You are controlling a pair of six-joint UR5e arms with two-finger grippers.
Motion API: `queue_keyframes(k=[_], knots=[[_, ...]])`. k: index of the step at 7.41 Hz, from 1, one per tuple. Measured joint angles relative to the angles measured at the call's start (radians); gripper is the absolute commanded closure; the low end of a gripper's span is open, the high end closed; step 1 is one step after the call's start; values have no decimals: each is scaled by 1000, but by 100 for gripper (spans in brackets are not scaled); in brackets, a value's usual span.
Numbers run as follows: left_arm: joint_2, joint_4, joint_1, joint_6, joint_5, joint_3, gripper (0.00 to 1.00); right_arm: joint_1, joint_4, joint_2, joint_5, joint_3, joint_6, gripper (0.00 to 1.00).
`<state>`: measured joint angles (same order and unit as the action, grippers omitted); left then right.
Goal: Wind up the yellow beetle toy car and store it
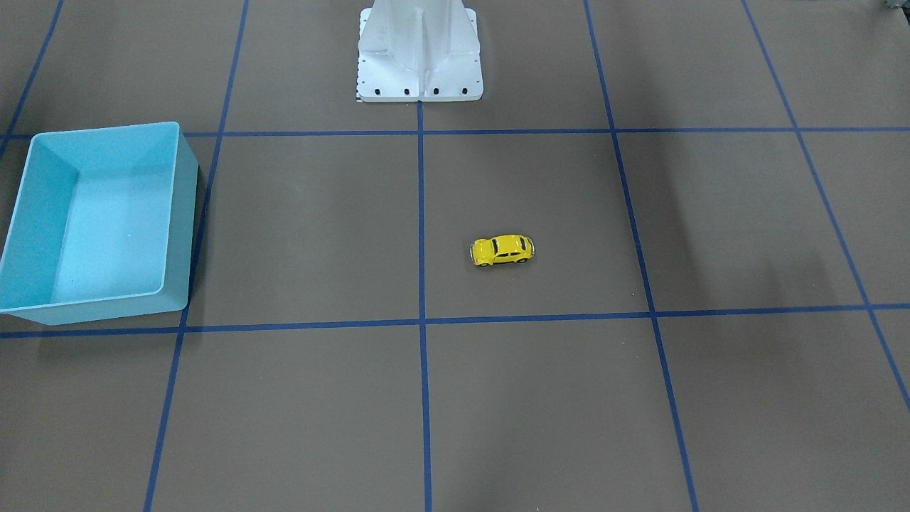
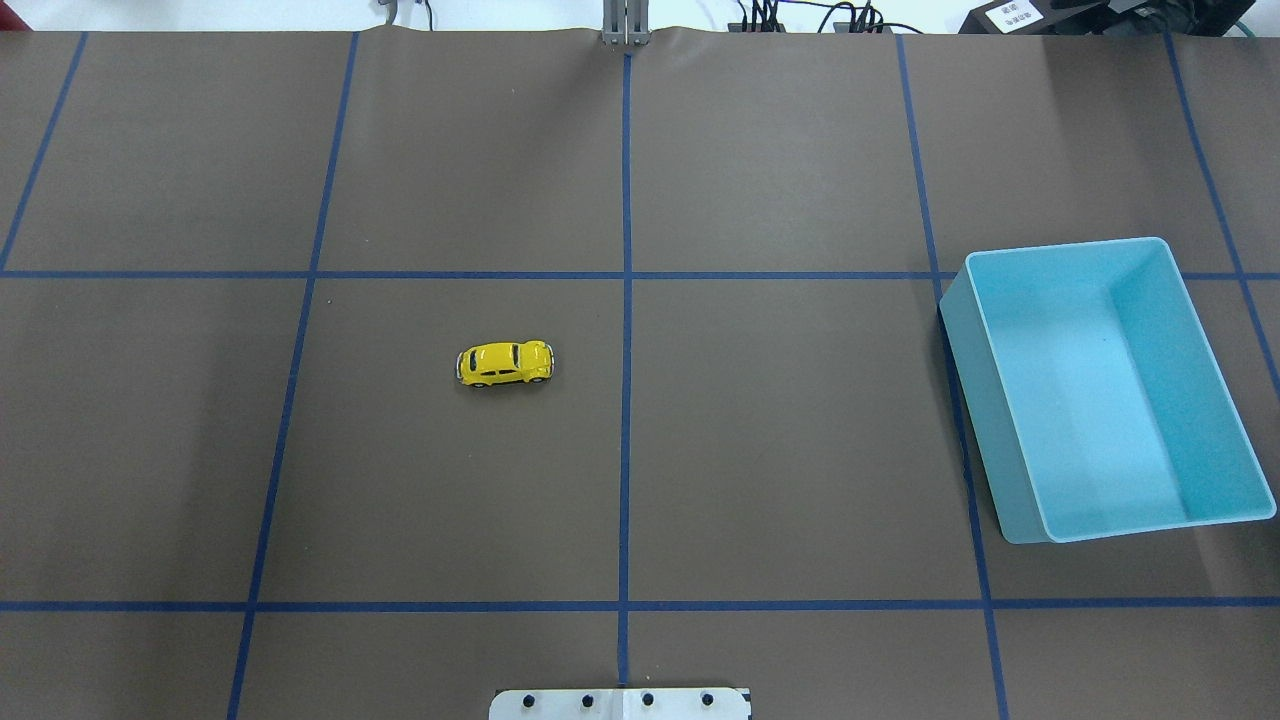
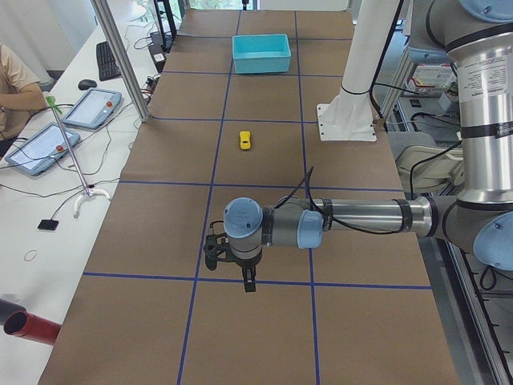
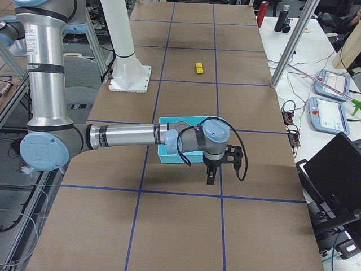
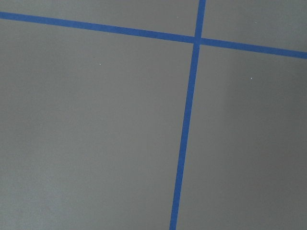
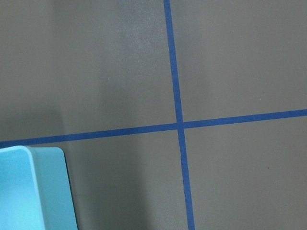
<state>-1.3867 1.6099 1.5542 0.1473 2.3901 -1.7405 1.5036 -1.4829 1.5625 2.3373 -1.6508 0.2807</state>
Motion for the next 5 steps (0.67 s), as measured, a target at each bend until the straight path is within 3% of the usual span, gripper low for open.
queue_keyframes(k=[5], knots=[[-3, -5, 0, 0, 3, -6, 0, -11, -2, 3, -4, -3, -84, 0]])
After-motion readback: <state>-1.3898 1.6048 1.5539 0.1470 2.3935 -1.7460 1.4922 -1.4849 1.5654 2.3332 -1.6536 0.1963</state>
